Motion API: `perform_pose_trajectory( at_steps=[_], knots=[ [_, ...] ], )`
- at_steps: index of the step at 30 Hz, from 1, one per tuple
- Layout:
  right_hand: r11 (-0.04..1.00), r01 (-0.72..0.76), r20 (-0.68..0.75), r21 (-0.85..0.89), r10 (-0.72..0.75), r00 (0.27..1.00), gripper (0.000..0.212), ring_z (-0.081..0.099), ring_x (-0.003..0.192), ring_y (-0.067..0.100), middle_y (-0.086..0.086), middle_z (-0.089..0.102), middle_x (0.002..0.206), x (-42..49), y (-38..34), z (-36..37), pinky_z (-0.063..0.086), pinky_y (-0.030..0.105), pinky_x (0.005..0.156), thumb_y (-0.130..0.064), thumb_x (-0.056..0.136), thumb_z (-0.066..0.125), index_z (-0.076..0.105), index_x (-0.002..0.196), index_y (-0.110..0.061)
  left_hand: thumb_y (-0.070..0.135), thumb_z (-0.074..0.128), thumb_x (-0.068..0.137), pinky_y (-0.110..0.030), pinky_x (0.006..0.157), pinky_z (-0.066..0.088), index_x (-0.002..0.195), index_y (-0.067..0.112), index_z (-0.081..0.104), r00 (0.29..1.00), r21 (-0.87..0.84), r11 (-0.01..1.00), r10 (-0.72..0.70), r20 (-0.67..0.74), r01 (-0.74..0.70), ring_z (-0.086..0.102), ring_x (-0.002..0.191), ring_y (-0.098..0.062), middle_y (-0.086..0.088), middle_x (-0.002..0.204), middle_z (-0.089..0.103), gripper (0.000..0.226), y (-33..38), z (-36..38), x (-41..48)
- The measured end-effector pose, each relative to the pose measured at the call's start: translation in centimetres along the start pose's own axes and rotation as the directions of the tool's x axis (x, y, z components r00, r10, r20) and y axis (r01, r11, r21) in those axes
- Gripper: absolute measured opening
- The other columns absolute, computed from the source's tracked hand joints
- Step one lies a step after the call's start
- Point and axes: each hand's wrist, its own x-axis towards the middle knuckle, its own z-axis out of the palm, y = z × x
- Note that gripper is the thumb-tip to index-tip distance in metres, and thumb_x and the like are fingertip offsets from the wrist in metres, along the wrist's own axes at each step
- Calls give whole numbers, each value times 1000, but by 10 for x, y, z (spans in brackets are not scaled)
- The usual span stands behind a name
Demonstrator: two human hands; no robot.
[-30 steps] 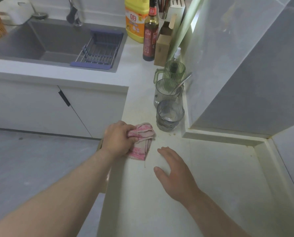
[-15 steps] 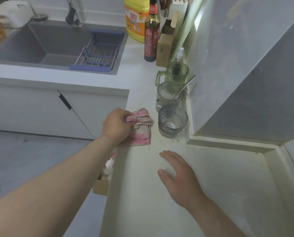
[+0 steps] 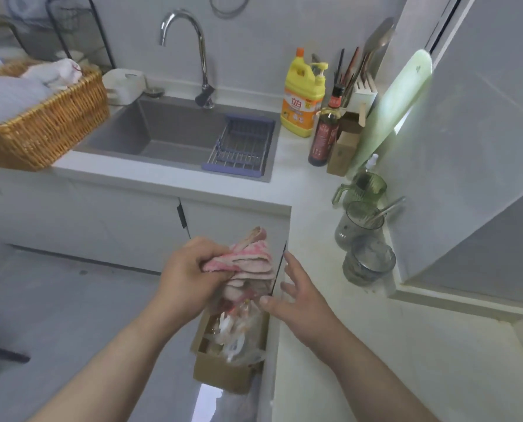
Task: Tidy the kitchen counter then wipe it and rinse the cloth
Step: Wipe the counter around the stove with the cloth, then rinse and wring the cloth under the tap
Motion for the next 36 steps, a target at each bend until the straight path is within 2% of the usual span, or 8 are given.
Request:
perform_pose_trajectory(
  at_steps=[5, 8, 15, 19, 22, 25, 29, 36],
  knots=[
    [644, -464, 282, 609, 370, 885, 76, 52, 122, 47, 28, 45, 141, -6, -15, 76, 46, 60, 97, -49, 81, 62, 43, 141, -6, 10, 70, 74, -20, 70, 48, 97, 30, 67, 924, 145, 928, 361, -129, -342, 55, 83, -4, 12, 91, 56, 31, -12, -77, -24],
    [401, -532, 495, 745, 201, 845, 95, 45, 125, 50, 34, 47, 134, -13, -30, 130, 23, 63, 112, -74, 80, 41, 51, 135, 3, 11, 63, 82, -39, 68, 45, 108, 22, 63, 730, 249, 736, 670, -133, -630, 55, 75, -25, -5, 81, 58, 28, -35, -115, -37],
    [605, -345, 346, 718, 120, 931, 53, 60, 109, 44, 36, 53, 129, -12, -88, 224, 54, 48, 82, -20, 87, 42, 56, 122, 17, 21, 52, 92, -35, 78, 46, 105, 22, 64, 625, 381, 577, 780, 4, -722, 51, 79, -20, 1, 91, 53, 18, -89, -187, -68],
    [692, -332, 322, 642, 149, 935, 44, 63, 106, 45, 37, 59, 118, -2, -100, 252, 51, 50, 92, -12, 79, 47, 64, 106, 18, 37, 68, 70, -27, 93, 43, 109, 21, 68, 784, 261, 762, 620, -29, -593, 55, 104, -9, 10, 110, 60, 43, -100, -232, -80],
    [714, -302, 294, 632, 140, 945, 52, 63, 103, 46, 36, 60, 116, 4, -109, 262, 47, 55, 96, -8, 65, 60, 62, 112, 17, 45, 53, 71, -19, 100, 35, 118, 34, 54, 964, -53, 991, 110, -242, -126, 47, 115, 1, 23, 122, 49, 48, -106, -246, -75],
    [733, -267, 273, 626, 115, 955, 72, 62, 103, 48, 38, 59, 118, 13, -120, 265, 48, 57, 94, -8, 56, 68, 52, 122, 16, 59, 56, 78, -41, 100, 43, 121, 19, 60, 890, -681, 627, -449, 82, 379, 59, 115, -21, -7, 129, 59, 59, -100, -246, -54],
    [754, -250, 278, 608, 93, 956, 80, 57, 110, 53, 41, 54, 122, 33, -131, 258, 45, 63, 96, -6, 56, 70, 45, 129, 15, 49, 38, 87, -56, 79, 55, 104, 9, 73, 784, -804, 185, -425, 453, 565, 68, 96, -37, -20, 109, 69, 56, -79, -249, -31],
    [793, -225, 243, 566, 100, 965, 52, 62, 100, 51, 39, 60, 113, 82, -143, 226, 51, 59, 89, -3, 65, 60, 59, 115, 13, 13, 61, 73, -44, 85, 55, 124, 2, 57, 830, -822, 270, -417, 369, 501, 62, 109, -39, -24, 119, 63, 52, -91, -241, 34]
  ],
)
